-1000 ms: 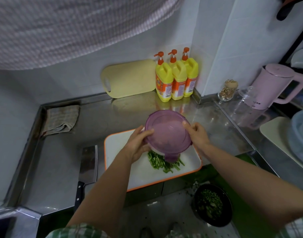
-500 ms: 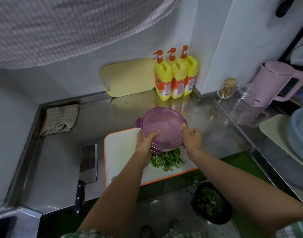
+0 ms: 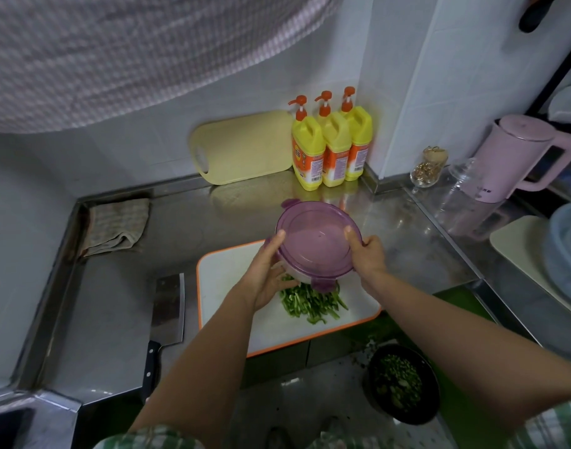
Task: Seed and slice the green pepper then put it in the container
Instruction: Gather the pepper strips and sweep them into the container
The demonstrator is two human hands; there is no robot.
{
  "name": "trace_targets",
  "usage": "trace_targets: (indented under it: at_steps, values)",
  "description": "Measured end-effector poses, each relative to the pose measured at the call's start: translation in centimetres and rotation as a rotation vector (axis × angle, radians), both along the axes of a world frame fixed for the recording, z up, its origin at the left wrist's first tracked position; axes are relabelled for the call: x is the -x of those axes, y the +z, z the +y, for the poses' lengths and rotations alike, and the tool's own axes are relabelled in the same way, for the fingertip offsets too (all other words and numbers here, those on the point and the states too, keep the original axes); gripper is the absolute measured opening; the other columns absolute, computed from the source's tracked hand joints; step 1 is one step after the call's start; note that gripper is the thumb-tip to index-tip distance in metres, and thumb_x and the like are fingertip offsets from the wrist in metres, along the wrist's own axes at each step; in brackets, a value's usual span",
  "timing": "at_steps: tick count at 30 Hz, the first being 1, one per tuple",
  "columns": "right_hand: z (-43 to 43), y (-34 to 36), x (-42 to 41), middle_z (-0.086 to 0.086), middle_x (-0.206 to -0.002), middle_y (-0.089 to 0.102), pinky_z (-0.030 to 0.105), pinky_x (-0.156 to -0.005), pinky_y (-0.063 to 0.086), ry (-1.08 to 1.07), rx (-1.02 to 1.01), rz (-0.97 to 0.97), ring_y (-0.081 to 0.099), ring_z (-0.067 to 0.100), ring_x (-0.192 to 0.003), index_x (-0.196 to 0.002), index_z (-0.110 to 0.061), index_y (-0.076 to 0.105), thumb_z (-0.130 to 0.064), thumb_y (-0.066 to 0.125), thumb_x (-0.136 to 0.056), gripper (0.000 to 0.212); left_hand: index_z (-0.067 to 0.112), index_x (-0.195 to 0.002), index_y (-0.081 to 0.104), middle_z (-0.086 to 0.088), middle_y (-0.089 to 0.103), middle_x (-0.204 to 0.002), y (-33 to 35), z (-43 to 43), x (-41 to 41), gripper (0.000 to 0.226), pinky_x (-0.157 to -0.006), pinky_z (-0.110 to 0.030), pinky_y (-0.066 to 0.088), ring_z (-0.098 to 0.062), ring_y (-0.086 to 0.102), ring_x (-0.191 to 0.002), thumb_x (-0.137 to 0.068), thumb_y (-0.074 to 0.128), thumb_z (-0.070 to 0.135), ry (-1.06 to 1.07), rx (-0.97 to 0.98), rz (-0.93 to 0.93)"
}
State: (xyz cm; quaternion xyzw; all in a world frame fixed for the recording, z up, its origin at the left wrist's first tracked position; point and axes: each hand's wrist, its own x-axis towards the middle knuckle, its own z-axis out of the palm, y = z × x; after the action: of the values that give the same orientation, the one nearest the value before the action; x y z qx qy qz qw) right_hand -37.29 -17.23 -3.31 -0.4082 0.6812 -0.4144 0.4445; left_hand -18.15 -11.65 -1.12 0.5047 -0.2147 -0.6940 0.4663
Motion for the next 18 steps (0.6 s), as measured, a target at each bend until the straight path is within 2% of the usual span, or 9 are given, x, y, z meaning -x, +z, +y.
trace_targets:
  at_steps: [2, 5, 6, 8, 10, 12, 14, 16, 18]
  values:
    - [0.2, -0.5, -0.8, -0.003, -0.075, 0.044, 0.034, -0.067, 0.043, -0.052, -0.009, -0.022, 0.047, 0.017, -0.074, -0.076, -0.019, 0.036, -0.05, 0.058, -0.089, 0.04, 0.023, -0.135, 0.048, -0.006, 0.063, -0.119, -0.4, 0.0, 1.2, 0.081, -0.097, -0.052, 0.049, -0.027, 0.059, -0.112, -0.063, 0.077, 0.046, 0.04, -0.028, -0.051]
    - [0.5, -1.2, -1.7, -0.003, -0.078, 0.046, 0.039, -0.078, 0.048, -0.1, 0.006, -0.05, 0.051, 0.018, -0.079, -0.088, -0.016, 0.038, -0.049, 0.059, -0.088, 0.04, 0.029, -0.145, 0.034, -0.009, 0.056, -0.133, -1.8, -0.3, 2.4, 0.111, -0.097, -0.056, 0.048, -0.032, 0.056, -0.119, -0.051, 0.093, 0.03, 0.274, -0.058, -0.011]
    - [0.5, -1.2, -1.8, -0.004, -0.079, 0.046, 0.038, -0.079, 0.048, -0.117, 0.01, -0.067, 0.051, 0.018, -0.079, -0.092, -0.015, 0.038, -0.048, 0.061, -0.088, 0.041, 0.031, -0.145, 0.034, -0.01, 0.055, -0.134, -2.3, -0.4, 2.6, 0.112, -0.097, -0.056, 0.048, -0.033, 0.057, -0.118, -0.049, 0.093, 0.029, 0.327, -0.066, 0.015]
    - [0.6, -1.3, -1.9, -0.004, -0.08, 0.046, 0.036, -0.078, 0.048, -0.138, 0.005, -0.088, 0.05, 0.016, -0.078, -0.093, -0.015, 0.038, -0.047, 0.064, -0.086, 0.042, 0.026, -0.139, 0.043, -0.014, 0.059, -0.13, -2.7, -0.4, 2.9, 0.092, -0.095, -0.055, 0.051, -0.034, 0.061, -0.113, -0.059, 0.09, 0.024, 0.356, -0.068, 0.057]
    - [0.7, -1.3, -1.7, -0.004, -0.078, 0.046, 0.034, -0.072, 0.046, -0.172, 0.011, -0.076, 0.049, 0.015, -0.073, -0.086, -0.017, 0.039, -0.047, 0.067, -0.084, 0.041, 0.023, -0.133, 0.051, -0.015, 0.064, -0.123, -2.9, -0.3, 3.1, 0.07, -0.091, -0.052, 0.054, -0.033, 0.065, -0.107, -0.071, 0.084, 0.017, 0.343, -0.071, 0.026]
    - [0.7, -1.6, -1.3, -0.002, -0.076, 0.048, 0.033, -0.067, 0.043, -0.187, 0.02, -0.069, 0.049, 0.016, -0.07, -0.076, -0.02, 0.038, -0.048, 0.069, -0.082, 0.042, 0.023, -0.132, 0.054, -0.013, 0.065, -0.121, -2.7, -0.3, 3.2, 0.065, -0.084, -0.044, 0.058, -0.032, 0.066, -0.106, -0.074, 0.082, 0.016, 0.343, -0.084, -0.009]
    - [0.6, -1.8, -0.8, 0.002, -0.079, 0.051, 0.035, -0.067, 0.045, -0.112, -0.019, -0.07, 0.051, 0.019, -0.072, -0.075, -0.021, 0.04, -0.055, 0.069, -0.078, 0.045, 0.022, -0.131, 0.056, -0.011, 0.066, -0.119, -2.4, -0.3, 2.9, 0.063, -0.068, -0.033, 0.059, -0.031, 0.066, -0.106, -0.074, 0.082, 0.017, 0.356, -0.092, -0.045]
    - [0.2, -1.6, -0.3, 0.004, -0.088, 0.055, 0.038, -0.072, 0.05, 0.009, -0.063, -0.039, 0.055, 0.022, -0.081, -0.083, -0.021, 0.045, -0.063, 0.066, -0.076, 0.047, 0.016, -0.123, 0.061, -0.01, 0.068, -0.111, -1.8, -0.2, 2.1, 0.049, -0.058, -0.028, 0.056, -0.028, 0.068, -0.095, -0.077, 0.079, 0.016, 0.339, -0.087, -0.107]
    - [-0.5, -1.0, 0.3, 0.005, -0.106, 0.056, 0.041, -0.087, 0.052, 0.096, -0.069, -0.037, 0.058, 0.023, -0.097, -0.106, -0.019, 0.05, -0.062, 0.062, -0.08, 0.052, 0.013, -0.111, 0.065, -0.01, 0.067, -0.102, -1.3, -0.3, 1.0, 0.034, -0.061, -0.03, 0.054, -0.024, 0.065, -0.081, -0.079, 0.076, 0.014, 0.247, -0.074, -0.203]
